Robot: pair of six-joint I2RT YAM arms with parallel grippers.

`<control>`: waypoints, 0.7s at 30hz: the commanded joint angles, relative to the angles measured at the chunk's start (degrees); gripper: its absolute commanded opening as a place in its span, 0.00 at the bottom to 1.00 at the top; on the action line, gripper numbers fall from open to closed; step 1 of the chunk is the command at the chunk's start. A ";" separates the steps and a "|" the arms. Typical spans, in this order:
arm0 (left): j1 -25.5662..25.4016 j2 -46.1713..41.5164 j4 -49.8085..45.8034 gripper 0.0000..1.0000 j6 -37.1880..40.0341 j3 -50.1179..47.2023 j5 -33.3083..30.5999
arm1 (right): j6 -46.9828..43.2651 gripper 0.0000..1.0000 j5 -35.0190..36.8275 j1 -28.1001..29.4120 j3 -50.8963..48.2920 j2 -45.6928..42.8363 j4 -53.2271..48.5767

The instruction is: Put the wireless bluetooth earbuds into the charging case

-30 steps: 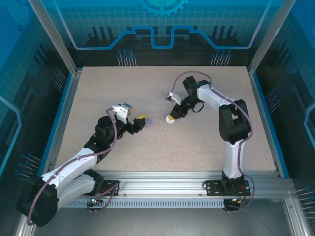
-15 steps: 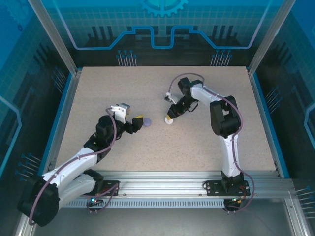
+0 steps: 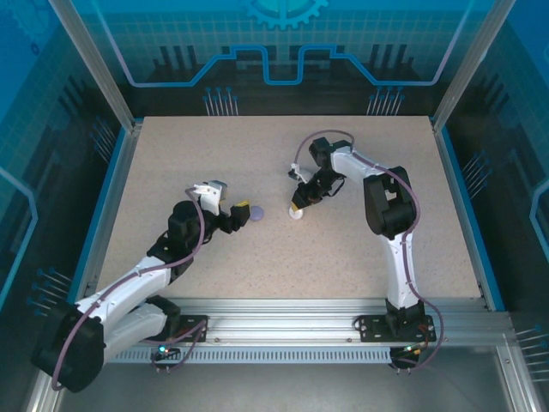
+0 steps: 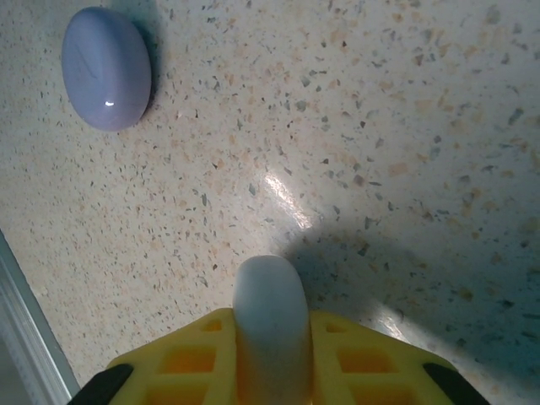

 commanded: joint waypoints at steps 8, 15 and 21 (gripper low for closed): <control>0.74 -0.28 0.97 0.79 -0.36 -0.28 -0.55 | 4.23 0.39 3.83 -0.89 -0.54 -0.57 1.80; 1.05 -0.61 -0.79 0.79 0.01 0.68 -2.98 | 5.57 0.44 6.37 -1.76 -0.90 -2.77 2.83; 2.17 -1.25 -1.30 0.85 1.88 1.76 -7.45 | 6.99 0.45 11.15 -3.36 -5.96 -11.14 6.72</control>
